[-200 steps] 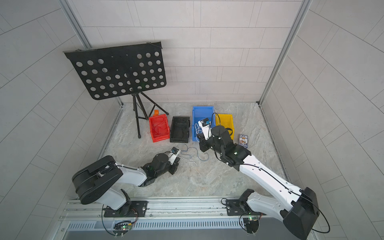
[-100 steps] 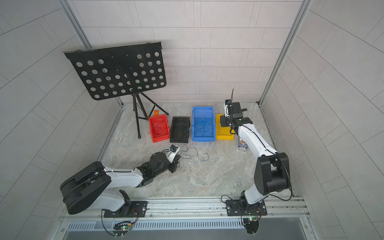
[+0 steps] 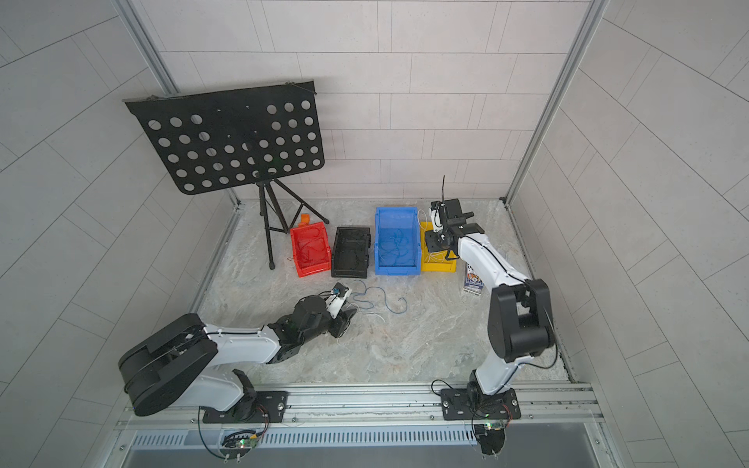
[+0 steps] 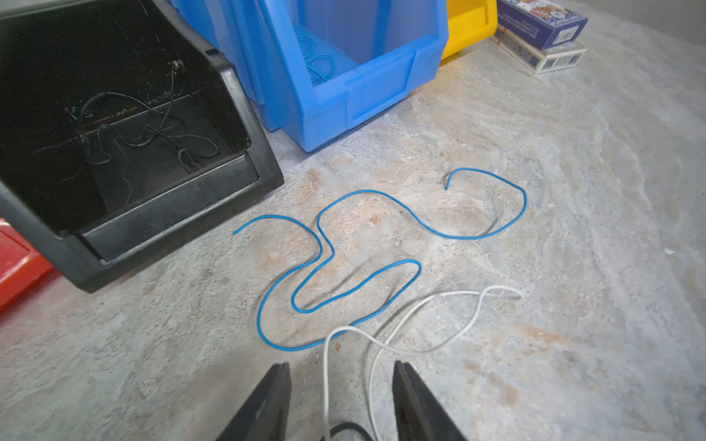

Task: Untangle and sort cables by color
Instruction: Place the cable in the bin, then pick up the cable at the center of the board.

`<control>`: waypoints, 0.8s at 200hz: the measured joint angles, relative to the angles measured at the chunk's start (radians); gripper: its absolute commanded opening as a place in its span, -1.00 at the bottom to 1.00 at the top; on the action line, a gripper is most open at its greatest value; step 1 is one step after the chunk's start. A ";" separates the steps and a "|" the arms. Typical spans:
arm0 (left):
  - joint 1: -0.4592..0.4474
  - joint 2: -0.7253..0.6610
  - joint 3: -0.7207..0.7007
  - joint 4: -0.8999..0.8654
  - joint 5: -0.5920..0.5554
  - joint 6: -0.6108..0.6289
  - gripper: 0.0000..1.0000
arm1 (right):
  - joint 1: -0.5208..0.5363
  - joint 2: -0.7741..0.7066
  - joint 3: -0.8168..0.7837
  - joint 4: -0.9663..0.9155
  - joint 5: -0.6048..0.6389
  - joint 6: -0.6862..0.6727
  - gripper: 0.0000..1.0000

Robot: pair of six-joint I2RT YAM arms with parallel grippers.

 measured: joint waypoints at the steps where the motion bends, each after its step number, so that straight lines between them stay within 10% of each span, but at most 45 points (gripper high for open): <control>1: 0.000 0.000 0.000 0.000 0.000 -0.001 0.09 | 0.001 -0.013 -0.008 0.004 -0.003 0.003 -0.11; 51: 0.000 0.051 0.036 0.004 0.014 0.017 -0.01 | 0.222 -0.257 -0.315 0.164 -0.169 0.097 0.02; 74: 0.000 0.106 0.046 0.016 0.027 0.014 -0.99 | 0.407 -0.195 -0.344 0.179 -0.193 0.107 0.03; 160: 0.000 0.024 -0.005 -0.016 -0.037 -0.048 -1.00 | 0.531 0.113 -0.309 0.224 -0.219 0.113 0.02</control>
